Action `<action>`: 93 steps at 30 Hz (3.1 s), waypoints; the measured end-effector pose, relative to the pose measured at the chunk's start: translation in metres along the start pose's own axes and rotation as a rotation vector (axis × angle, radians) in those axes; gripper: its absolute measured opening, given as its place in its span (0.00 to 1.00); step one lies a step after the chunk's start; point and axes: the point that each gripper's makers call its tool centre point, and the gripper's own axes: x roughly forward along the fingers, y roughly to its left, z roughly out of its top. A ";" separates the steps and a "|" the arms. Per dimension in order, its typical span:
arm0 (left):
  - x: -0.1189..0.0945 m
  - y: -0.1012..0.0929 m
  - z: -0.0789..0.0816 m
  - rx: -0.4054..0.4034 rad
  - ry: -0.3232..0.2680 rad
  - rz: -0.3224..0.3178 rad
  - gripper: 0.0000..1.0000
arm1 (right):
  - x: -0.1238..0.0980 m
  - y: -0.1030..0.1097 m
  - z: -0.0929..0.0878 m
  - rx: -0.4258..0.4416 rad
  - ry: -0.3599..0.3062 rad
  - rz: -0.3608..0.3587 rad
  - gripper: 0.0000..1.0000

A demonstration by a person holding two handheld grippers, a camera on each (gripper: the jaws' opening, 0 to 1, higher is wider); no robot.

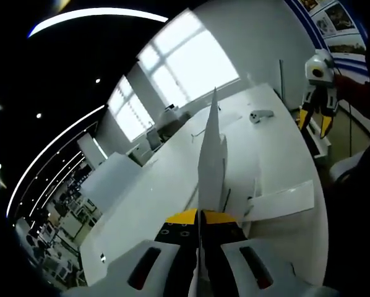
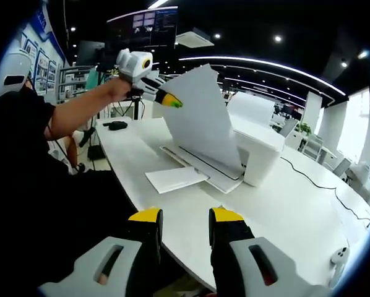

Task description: Remove the paper from the printer output slot and place it on top of the printer

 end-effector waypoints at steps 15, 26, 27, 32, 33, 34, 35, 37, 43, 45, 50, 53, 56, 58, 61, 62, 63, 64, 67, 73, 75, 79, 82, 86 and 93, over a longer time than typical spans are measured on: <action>0.000 0.007 0.003 0.010 0.009 0.007 0.06 | 0.000 0.002 0.004 -0.011 0.007 -0.001 0.26; 0.002 0.016 0.002 0.005 0.011 0.009 0.06 | 0.003 0.003 0.004 -0.009 0.014 0.000 0.26; 0.002 0.016 0.003 0.006 0.009 0.009 0.06 | 0.003 0.003 0.003 -0.009 0.015 0.000 0.26; 0.004 0.021 0.006 0.009 0.006 0.009 0.06 | 0.004 0.003 0.002 -0.006 0.017 0.000 0.26; 0.004 0.022 0.007 0.006 0.004 0.009 0.06 | 0.004 0.003 0.002 -0.005 0.018 0.000 0.26; 0.005 0.023 0.007 0.003 0.003 0.010 0.06 | 0.004 0.003 0.002 -0.004 0.017 0.000 0.26; 0.006 0.024 0.007 -0.001 0.002 0.010 0.06 | 0.005 0.003 0.002 -0.003 0.017 0.002 0.26; 0.007 0.026 0.009 -0.004 -0.002 0.010 0.06 | 0.005 0.004 0.002 -0.004 0.018 0.003 0.26; 0.007 0.032 0.015 0.010 -0.003 0.013 0.06 | 0.005 0.002 0.000 0.004 0.018 0.000 0.26; 0.008 0.036 0.016 0.010 -0.002 0.017 0.06 | 0.005 0.002 -0.001 0.005 0.019 0.001 0.26; 0.006 0.043 0.017 0.008 -0.001 0.027 0.05 | 0.006 0.003 -0.003 0.008 0.022 0.006 0.26; 0.005 0.048 0.019 0.003 -0.005 0.036 0.05 | 0.005 0.001 -0.002 0.006 0.020 0.000 0.26; 0.007 0.051 0.020 0.006 -0.003 0.038 0.05 | 0.005 0.001 -0.002 0.005 0.020 -0.001 0.26; 0.008 0.054 0.022 0.006 -0.007 0.043 0.05 | 0.005 0.002 -0.002 0.006 0.022 -0.001 0.26; 0.008 0.057 0.024 -0.002 -0.015 0.046 0.05 | 0.004 0.002 -0.001 0.005 0.022 -0.001 0.26; 0.008 0.058 0.025 -0.005 -0.018 0.047 0.05 | 0.004 0.002 -0.001 0.003 0.022 -0.001 0.26; 0.008 0.060 0.025 -0.007 -0.021 0.048 0.05 | 0.004 0.002 -0.001 0.003 0.023 -0.002 0.26; 0.008 0.061 0.025 -0.010 -0.022 0.050 0.05 | 0.003 0.001 0.000 0.002 0.022 -0.004 0.26; 0.009 0.069 0.025 -0.021 -0.027 0.062 0.05 | 0.002 0.000 0.002 -0.001 0.021 -0.006 0.26; 0.009 0.087 0.018 -0.060 -0.029 0.092 0.05 | 0.002 -0.002 0.005 -0.006 0.016 -0.008 0.26; 0.007 0.092 0.018 -0.082 -0.041 0.100 0.05 | 0.002 -0.001 0.005 -0.008 0.018 -0.006 0.26; 0.005 0.100 0.021 -0.115 -0.064 0.110 0.05 | 0.002 -0.002 0.005 -0.009 0.018 -0.007 0.26; 0.002 0.106 0.024 -0.135 -0.086 0.121 0.05 | 0.002 -0.002 0.005 -0.007 0.018 -0.008 0.26; -0.001 0.114 0.025 -0.168 -0.113 0.141 0.05 | 0.004 0.000 0.003 -0.006 0.024 -0.003 0.26; -0.006 0.125 0.021 -0.218 -0.136 0.166 0.05 | 0.003 0.002 0.006 -0.011 0.023 -0.005 0.26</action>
